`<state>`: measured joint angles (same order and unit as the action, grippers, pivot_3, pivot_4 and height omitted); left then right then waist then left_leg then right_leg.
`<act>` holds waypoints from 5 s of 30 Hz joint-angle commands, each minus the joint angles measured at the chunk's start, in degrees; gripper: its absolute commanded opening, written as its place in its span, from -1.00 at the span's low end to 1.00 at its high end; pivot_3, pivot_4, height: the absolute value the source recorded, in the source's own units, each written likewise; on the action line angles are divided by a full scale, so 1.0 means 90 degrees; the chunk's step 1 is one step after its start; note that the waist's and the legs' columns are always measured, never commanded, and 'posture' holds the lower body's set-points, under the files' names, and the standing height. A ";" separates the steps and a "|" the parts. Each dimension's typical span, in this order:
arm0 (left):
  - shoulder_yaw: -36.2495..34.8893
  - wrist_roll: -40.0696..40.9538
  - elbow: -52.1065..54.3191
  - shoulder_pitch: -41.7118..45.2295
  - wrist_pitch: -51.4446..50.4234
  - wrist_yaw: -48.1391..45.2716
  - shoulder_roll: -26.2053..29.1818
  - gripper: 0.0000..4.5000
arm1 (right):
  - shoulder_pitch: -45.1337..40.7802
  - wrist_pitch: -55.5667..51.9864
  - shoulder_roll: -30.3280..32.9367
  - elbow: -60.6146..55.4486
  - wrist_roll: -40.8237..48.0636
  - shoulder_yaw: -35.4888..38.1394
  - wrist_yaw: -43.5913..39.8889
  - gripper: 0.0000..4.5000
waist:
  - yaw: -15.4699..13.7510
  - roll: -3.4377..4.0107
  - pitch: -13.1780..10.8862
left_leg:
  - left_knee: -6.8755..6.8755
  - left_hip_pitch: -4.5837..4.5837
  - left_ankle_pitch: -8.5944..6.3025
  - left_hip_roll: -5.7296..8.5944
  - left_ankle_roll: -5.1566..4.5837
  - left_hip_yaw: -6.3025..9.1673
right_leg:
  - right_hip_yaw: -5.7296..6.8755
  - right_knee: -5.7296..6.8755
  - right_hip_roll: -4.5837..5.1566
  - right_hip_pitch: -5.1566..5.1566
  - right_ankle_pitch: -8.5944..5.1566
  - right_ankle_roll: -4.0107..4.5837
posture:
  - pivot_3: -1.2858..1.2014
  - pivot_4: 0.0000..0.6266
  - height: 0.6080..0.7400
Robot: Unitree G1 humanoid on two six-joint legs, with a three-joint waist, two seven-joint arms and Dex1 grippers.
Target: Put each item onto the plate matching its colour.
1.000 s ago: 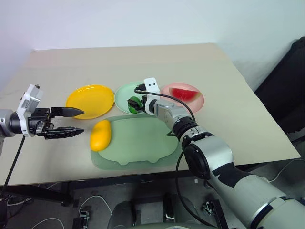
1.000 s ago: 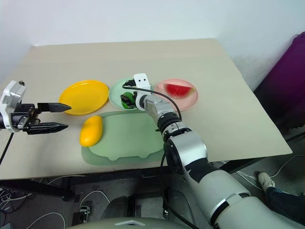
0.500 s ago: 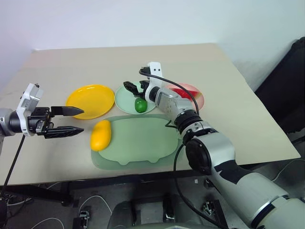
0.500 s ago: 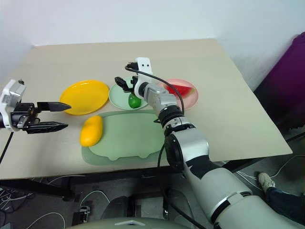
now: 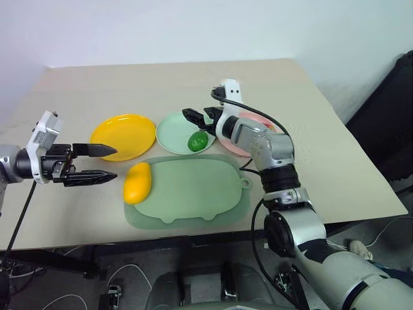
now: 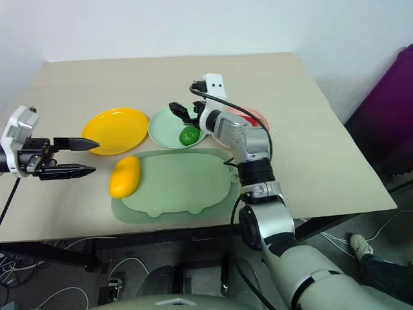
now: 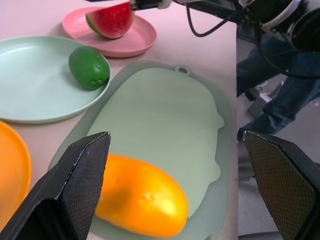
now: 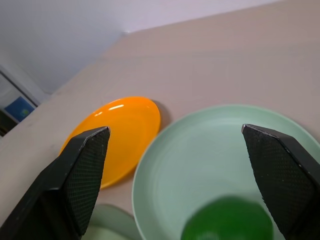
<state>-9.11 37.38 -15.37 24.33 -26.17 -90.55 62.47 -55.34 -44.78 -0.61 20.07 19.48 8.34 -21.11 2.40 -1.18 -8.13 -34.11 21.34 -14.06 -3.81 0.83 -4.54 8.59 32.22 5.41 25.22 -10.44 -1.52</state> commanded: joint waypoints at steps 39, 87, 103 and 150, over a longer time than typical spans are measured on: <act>0.0501 -0.1543 0.0747 -0.0054 -0.1567 0.2350 -0.0395 1.00 | 0.1175 -0.1691 0.4469 -0.3537 0.2217 -0.1679 -0.4302 0.99 | -0.0201 -0.0012 0.0010 | -0.0001 0.0002 -0.0016 0.0008 0.0026 -0.0009 | 0.0007 -0.0037 0.0008 0.0006 -0.0004 0.0003 | 0.03 -0.52 1.00; 0.2140 0.6826 -0.1181 0.3284 -0.7344 1.1730 -0.0038 1.00 | 0.0983 -0.1246 0.3319 -0.2692 0.1677 -0.1778 -0.3599 0.99 | -0.0187 -0.0038 0.0011 | -0.0016 -0.0036 -0.0012 0.0030 0.0033 0.0017 | -0.0003 -0.0008 0.0016 -0.0040 -0.0001 -0.0003 | 0.03 -0.52 1.00; 0.1582 0.7447 -0.0537 0.2380 -0.6628 1.2960 -0.0852 1.00 | 0.0982 -0.1290 0.3275 -0.2843 0.1716 -0.1744 -0.3455 0.99 | -0.0200 -0.0044 0.0012 | -0.0018 -0.0043 -0.0001 0.0038 0.0055 0.0019 | 0.0002 -0.0012 0.0015 -0.0062 -0.0002 -0.0001 | 0.03 -0.52 1.00; 0.1271 0.3044 0.0275 0.1860 -0.7370 1.1249 -0.2593 1.00 | 0.0831 -0.1210 0.3242 -0.2944 0.1695 -0.1695 -0.3198 0.99 | -0.0319 0.0121 0.0046 | -0.0020 0.0005 -0.0006 0.0049 0.0064 0.0172 | 0.0131 -0.0204 0.0004 -0.0106 0.0001 -0.0010 | 0.03 -0.52 1.00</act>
<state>0.24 67.93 -11.03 42.96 -91.83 11.24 39.57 -46.23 -56.67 28.41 -4.31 34.49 -8.16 -49.59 -0.48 -0.08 -7.71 -34.29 21.37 -14.12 -3.30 1.41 -2.97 9.77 30.41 5.46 24.26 -10.42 -1.64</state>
